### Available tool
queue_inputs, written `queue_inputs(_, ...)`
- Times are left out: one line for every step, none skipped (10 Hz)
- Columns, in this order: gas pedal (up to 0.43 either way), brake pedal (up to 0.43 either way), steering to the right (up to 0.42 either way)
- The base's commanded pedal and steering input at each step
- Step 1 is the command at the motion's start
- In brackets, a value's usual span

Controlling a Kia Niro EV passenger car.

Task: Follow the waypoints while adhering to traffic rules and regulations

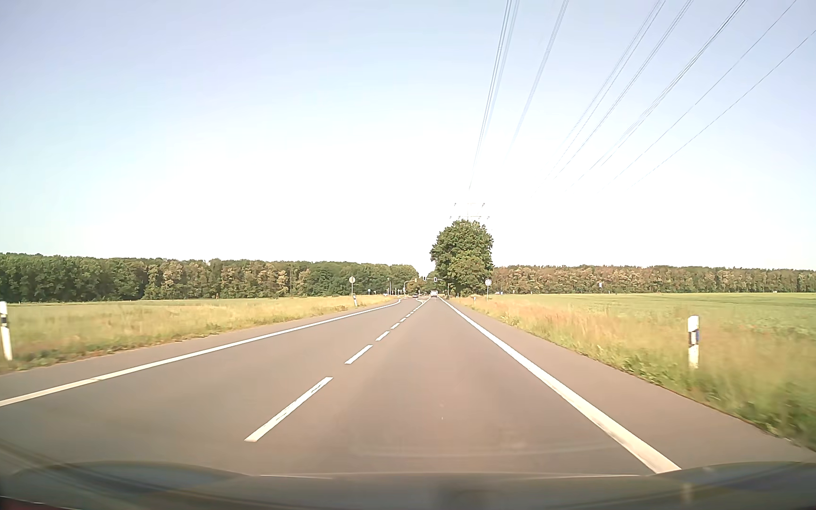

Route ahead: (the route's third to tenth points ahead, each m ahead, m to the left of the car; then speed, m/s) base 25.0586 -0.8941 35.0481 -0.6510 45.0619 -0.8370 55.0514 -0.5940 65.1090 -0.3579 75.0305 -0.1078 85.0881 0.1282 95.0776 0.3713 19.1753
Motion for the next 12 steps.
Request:
queue_inputs(0.157, 0.030, 0.000)
queue_inputs(0.157, 0.024, 0.000)
queue_inputs(0.157, 0.030, 0.000)
queue_inputs(0.157, 0.030, 0.000)
queue_inputs(0.157, 0.030, 0.000)
queue_inputs(0.157, 0.030, 0.000)
queue_inputs(0.157, 0.030, 0.000)
queue_inputs(0.157, 0.030, 0.000)
queue_inputs(0.157, 0.030, 0.000)
queue_inputs(0.157, 0.030, 0.000)
queue_inputs(0.157, 0.030, 0.000)
queue_inputs(0.157, 0.024, 0.000)
